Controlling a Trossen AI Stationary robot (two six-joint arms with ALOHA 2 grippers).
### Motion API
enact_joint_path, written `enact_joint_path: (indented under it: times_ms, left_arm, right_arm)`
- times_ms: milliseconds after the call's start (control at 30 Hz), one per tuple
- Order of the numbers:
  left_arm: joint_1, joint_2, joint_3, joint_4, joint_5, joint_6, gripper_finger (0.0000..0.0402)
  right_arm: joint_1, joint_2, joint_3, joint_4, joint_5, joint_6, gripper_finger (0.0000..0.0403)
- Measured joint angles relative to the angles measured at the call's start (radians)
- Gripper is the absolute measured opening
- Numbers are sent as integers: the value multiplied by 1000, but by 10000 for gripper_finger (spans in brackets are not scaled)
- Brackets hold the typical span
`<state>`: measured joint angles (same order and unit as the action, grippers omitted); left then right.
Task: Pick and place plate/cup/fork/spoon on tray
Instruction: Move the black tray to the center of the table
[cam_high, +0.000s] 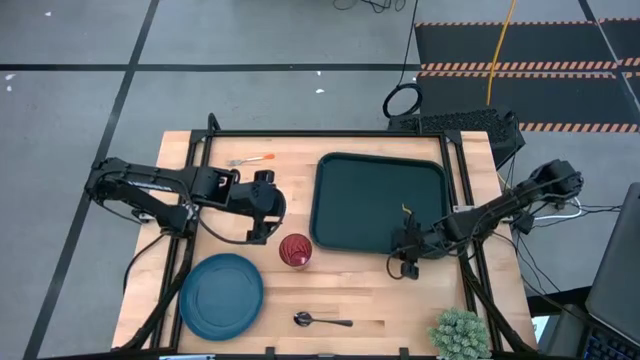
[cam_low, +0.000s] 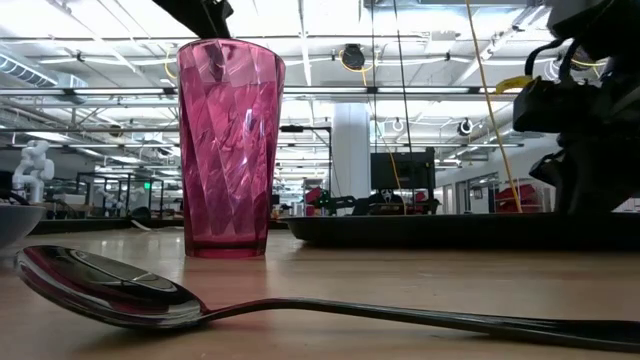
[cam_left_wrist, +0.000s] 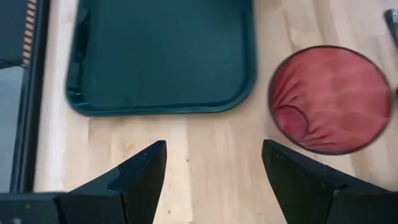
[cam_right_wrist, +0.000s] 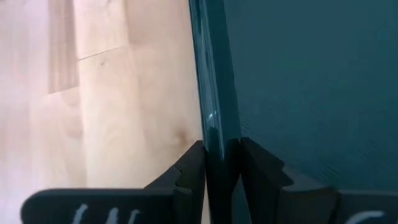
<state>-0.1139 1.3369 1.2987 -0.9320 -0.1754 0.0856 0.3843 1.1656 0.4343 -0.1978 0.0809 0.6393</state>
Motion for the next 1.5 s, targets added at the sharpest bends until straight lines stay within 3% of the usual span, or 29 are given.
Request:
enact_joint_path:
  times_ms: [533,833,1033,1500]
  left_arm:
    - [93,0,0,70,-1,74,269]
    - [136,0,0,70,-1,86,269]
    - [140,0,0,69,-1,90,269]
    - [140,0,0,64,-1,91,269]
  right_arm:
    - [161,8,0,13,0,192,69]
    - [207,138,4,192,7,236,69]
    - [240,184,4,219,7,274,70]
    - [248,182,1,116,-19,200,76]
